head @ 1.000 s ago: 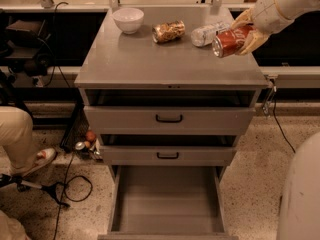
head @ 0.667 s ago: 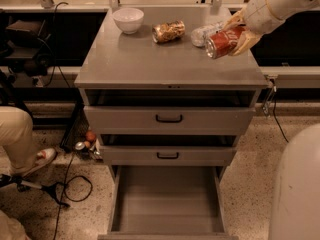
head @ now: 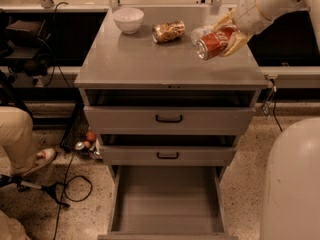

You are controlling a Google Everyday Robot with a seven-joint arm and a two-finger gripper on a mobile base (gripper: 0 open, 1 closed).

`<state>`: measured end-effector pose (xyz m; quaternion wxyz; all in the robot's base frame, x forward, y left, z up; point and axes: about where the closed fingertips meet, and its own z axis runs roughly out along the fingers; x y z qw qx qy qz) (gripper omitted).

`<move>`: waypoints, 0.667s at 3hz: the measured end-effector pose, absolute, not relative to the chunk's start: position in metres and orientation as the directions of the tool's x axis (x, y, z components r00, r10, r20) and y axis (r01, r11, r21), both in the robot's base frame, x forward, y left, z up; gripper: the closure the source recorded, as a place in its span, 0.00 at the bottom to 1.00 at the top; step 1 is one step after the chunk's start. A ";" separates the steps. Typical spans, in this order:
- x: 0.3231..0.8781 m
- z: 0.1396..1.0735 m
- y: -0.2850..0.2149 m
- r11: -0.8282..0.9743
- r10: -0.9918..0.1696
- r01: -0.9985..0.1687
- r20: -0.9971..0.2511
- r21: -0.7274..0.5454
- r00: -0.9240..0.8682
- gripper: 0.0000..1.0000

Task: Pick coke can from bottom drawer and place on counter

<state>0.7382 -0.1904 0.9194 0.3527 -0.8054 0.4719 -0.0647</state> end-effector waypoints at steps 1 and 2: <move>0.741 0.913 -0.181 -0.325 -0.797 -0.716 -0.229 -0.618 0.559 1.00; 0.747 0.903 -0.173 -0.334 -0.794 -0.724 -0.234 -0.604 0.561 1.00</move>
Offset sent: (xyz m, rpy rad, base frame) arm 0.0164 0.0226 -0.0223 -0.0241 0.0490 0.0292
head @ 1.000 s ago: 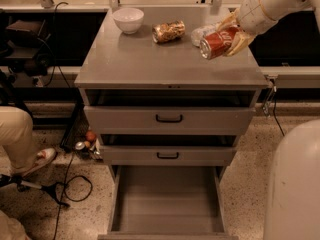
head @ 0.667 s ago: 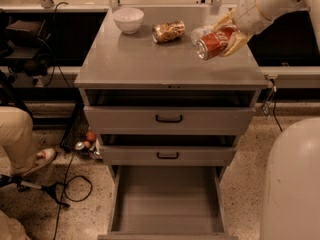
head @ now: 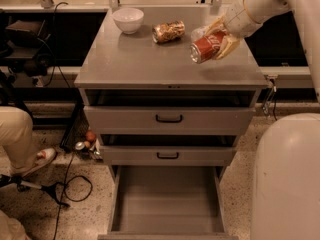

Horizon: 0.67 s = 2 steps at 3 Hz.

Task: Pick coke can from bottom drawer and place on counter

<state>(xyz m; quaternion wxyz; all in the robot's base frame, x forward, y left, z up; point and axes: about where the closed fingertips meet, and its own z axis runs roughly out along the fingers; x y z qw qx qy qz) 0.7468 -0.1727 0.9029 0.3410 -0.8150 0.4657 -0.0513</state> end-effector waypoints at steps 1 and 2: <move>0.754 0.890 -0.167 -0.338 -0.800 -0.738 -0.235 -0.584 0.553 1.00; 0.759 0.876 -0.163 -0.341 -0.805 -0.753 -0.239 -0.563 0.543 1.00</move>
Offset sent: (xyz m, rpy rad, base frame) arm 0.0188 0.0062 -0.0357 -0.0429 0.0700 -0.0239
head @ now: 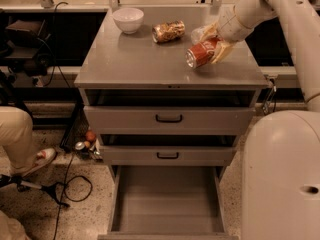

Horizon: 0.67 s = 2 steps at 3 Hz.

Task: Pick coke can from bottom drawer and place on counter

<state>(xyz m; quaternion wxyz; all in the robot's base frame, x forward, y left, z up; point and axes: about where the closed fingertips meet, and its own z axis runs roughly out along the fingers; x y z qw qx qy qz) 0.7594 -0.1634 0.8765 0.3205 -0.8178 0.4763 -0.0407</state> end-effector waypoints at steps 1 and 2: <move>0.764 0.864 -0.165 -0.335 -0.818 -0.769 -0.236 -0.545 0.524 0.98; 0.767 0.860 -0.167 -0.334 -0.828 -0.775 -0.227 -0.536 0.514 0.75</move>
Offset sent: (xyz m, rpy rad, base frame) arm 0.0063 -0.0114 -0.0124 -0.0482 0.0201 -0.0503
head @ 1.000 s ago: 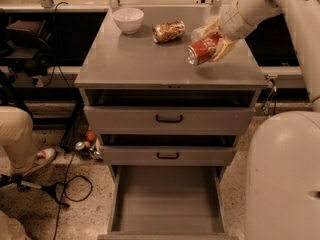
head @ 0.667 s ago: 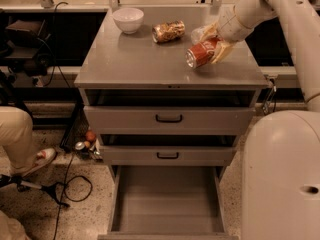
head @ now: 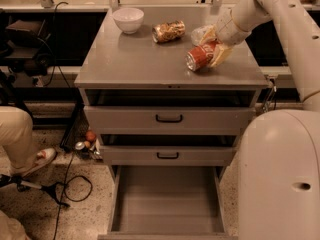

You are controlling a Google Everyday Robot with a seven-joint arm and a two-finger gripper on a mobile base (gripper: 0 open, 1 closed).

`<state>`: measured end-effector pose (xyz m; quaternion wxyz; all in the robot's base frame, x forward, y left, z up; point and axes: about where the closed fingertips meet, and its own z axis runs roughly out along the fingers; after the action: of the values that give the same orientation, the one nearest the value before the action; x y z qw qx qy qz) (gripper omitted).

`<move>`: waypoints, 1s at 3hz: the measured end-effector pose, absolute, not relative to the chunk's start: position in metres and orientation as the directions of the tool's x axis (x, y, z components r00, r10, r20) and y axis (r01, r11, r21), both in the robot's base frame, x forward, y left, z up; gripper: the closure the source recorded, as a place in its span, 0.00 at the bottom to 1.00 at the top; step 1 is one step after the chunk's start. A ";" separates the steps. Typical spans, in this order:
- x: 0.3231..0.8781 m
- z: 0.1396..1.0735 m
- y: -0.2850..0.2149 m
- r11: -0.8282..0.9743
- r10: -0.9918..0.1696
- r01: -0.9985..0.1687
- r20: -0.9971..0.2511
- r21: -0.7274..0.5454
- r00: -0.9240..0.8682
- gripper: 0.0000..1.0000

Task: Pick coke can from bottom drawer and place on counter

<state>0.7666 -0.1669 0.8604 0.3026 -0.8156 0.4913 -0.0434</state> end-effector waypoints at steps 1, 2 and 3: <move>0.767 0.860 -0.168 -0.335 -0.834 -0.778 -0.217 -0.531 0.507 0.52; 0.768 0.860 -0.169 -0.342 -0.837 -0.779 -0.206 -0.526 0.507 0.29; 0.768 0.860 -0.170 -0.348 -0.838 -0.778 -0.199 -0.523 0.509 0.05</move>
Offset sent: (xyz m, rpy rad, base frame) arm -0.0011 -0.0096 0.0093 -0.0451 -0.0056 -0.0136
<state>0.7678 -0.1699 0.8601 0.2879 -0.8195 0.4928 -0.0519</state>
